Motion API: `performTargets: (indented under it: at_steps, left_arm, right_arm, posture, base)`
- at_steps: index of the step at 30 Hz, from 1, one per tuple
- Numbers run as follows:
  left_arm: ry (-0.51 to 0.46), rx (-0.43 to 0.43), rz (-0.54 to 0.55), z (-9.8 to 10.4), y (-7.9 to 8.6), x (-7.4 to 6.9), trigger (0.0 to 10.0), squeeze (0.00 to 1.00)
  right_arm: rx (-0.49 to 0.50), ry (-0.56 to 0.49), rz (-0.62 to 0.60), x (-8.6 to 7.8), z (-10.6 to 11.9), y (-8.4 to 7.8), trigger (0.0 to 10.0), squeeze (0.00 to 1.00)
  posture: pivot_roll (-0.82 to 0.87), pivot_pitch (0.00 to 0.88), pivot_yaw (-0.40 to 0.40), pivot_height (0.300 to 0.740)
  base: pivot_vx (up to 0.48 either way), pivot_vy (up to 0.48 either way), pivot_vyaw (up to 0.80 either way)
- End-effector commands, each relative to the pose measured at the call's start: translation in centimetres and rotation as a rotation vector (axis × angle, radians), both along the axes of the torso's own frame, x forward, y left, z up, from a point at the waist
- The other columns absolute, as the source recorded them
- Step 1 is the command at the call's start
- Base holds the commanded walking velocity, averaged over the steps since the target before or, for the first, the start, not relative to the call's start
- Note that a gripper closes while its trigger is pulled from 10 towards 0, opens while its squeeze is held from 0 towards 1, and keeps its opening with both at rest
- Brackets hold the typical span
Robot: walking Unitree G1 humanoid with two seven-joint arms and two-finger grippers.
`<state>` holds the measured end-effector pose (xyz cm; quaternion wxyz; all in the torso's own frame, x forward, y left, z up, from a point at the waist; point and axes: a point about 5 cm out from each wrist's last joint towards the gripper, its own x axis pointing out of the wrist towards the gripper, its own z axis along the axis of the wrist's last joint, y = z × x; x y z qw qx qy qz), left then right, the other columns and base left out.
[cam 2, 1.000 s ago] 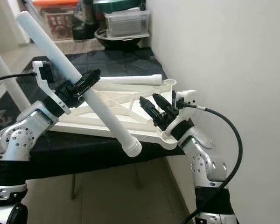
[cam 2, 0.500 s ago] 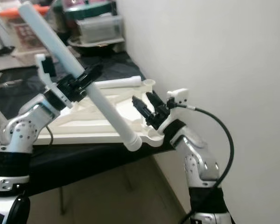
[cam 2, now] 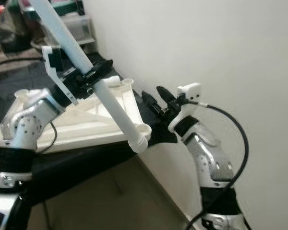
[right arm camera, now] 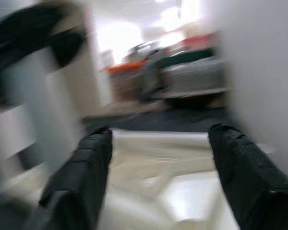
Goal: Building children table
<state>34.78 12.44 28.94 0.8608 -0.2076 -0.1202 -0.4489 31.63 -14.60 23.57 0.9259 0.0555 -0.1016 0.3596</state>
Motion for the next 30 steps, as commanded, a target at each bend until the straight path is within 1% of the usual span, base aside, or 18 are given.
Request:
performTargets:
  at_steps: [1,2,3,4,5,6,7,8,9,10,12,14,17,21,22,24,26,30]
  left_arm:
    - [-0.03,0.025,-0.013,0.4,0.0,0.0,10.0,0.0]
    - [-0.03,0.025,-0.013,0.4,0.0,0.0,10.0,0.0]
    - [-0.035,0.039,-0.023,0.4,-0.1,0.1,10.0,0.0]
    - [-0.043,0.06,-0.038,0.4,-0.2,0.1,10.0,0.0]
    - [-0.043,0.06,-0.038,0.4,-0.2,0.1,10.0,0.0]
    - [-0.051,0.084,-0.055,0.3,-0.3,0.1,10.0,0.0]
    - [-0.051,0.084,-0.055,0.3,-0.3,0.1,10.0,0.0]
    - [-0.06,0.108,-0.085,0.3,-0.5,0.1,10.0,0.0]
    - [-0.06,0.108,-0.085,0.3,-0.5,0.1,10.0,0.0]
    - [-0.066,0.122,-0.106,0.3,-0.7,0.0,10.0,0.0]
    - [-0.076,0.149,-0.161,0.1,-1.6,-0.1,10.0,0.0]
    - [-0.078,0.158,-0.198,0.0,-2.4,-0.2,10.0,0.0]
    - [-0.077,0.163,-0.22,-0.2,-3.0,-0.2,10.0,0.0]
    - [-0.077,0.166,-0.226,-0.3,-3.2,-0.2,10.0,0.0]
    - [-0.077,0.17,-0.239,-0.5,-3.7,-0.2,10.0,0.0]
    - [-0.077,0.17,-0.239,-0.5,-3.7,-0.2,10.0,0.0]
    - [-0.078,0.173,-0.258,-0.7,-4.4,-0.2,10.0,0.0]
    - [-0.086,0.177,-0.274,-0.8,-4.9,-0.1,10.0,0.0]
  right_arm:
    - [-0.043,0.023,0.064,-0.2,-0.1,0.1,10.0,1.0]
    - [-0.043,0.023,0.064,-0.2,-0.1,0.1,10.0,1.0]
    - [-0.086,0.024,0.084,-0.2,-0.3,0.1,10.0,1.0]
    - [-0.104,0.053,0.079,0.0,-0.6,-0.1,10.0,1.0]
    - [-0.104,0.053,0.079,0.0,-0.6,-0.1,10.0,1.0]
    - [-0.114,0.08,0.111,0.0,-0.8,-0.2,10.0,0.27]
    - [-0.114,0.08,0.111,0.0,-0.8,-0.2,10.0,0.27]
    - [-0.119,0.098,0.159,-0.2,-0.8,-0.3,10.0,0.0]
    - [-0.119,0.098,0.159,-0.2,-0.8,-0.3,10.0,0.0]
    - [-0.117,0.11,0.194,-0.4,-0.8,-0.3,10.0,0.0]
    - [-0.16,0.132,0.2,-0.1,-1.1,-0.2,10.0,0.0]
    - [-0.175,0.145,0.188,0.3,-1.3,0.1,10.0,0.0]
    - [-0.161,0.148,0.195,0.5,-1.2,0.6,10.0,0.0]
    - [-0.155,0.153,0.202,0.5,-1.1,0.7,10.0,0.0]
    - [-0.16,0.159,0.216,0.6,-1.2,1.2,10.0,0.0]
    - [-0.16,0.159,0.216,0.6,-1.2,1.2,10.0,0.0]
    - [-0.158,0.17,0.25,0.6,-1.3,2.1,10.0,0.0]
    - [-0.17,0.188,0.309,0.3,-1.5,3.0,10.0,0.0]
  posture:
    - [-0.02,0.0,0.051,0.74]
    - [-0.02,0.0,0.051,0.74]
    - [-0.02,0.0,0.051,0.74]
    - [-0.02,0.0,0.048,0.74]
    - [-0.02,0.0,0.048,0.74]
    - [-0.02,0.0,0.051,0.74]
    - [-0.02,0.0,0.051,0.74]
    - [-0.01,0.0,0.049,0.74]
    - [-0.01,0.0,0.049,0.74]
    - [-0.01,0.0,0.049,0.74]
    - [-0.02,0.0,0.053,0.74]
    - [-0.01,0.0,0.052,0.74]
    - [-0.02,0.0,0.054,0.74]
    - [-0.02,0.0,0.054,0.74]
    - [-0.02,0.0,0.055,0.74]
    - [-0.02,0.0,0.055,0.74]
    - [-0.02,0.0,0.056,0.74]
    - [-0.02,0.0,0.057,0.74]
  base:
    - [0.0,0.0,0.0]
    - [0.0,0.0,0.0]
    - [0.0,0.0,0.0]
    - [0.0,0.0,0.0]
    - [0.0,0.0,0.0]
    - [0.0,0.0,0.0]
    - [0.0,0.0,0.0]
    - [0.0,0.0,0.0]
    - [0.0,0.0,0.0]
    - [0.0,0.0,0.0]
    - [0.0,0.0,0.0]
    - [0.0,0.0,0.0]
    - [0.0,0.0,0.0]
    - [0.0,0.0,0.0]
    - [0.0,0.0,0.0]
    - [0.0,0.0,0.0]
    - [0.0,0.0,0.0]
    - [0.0,0.0,0.0]
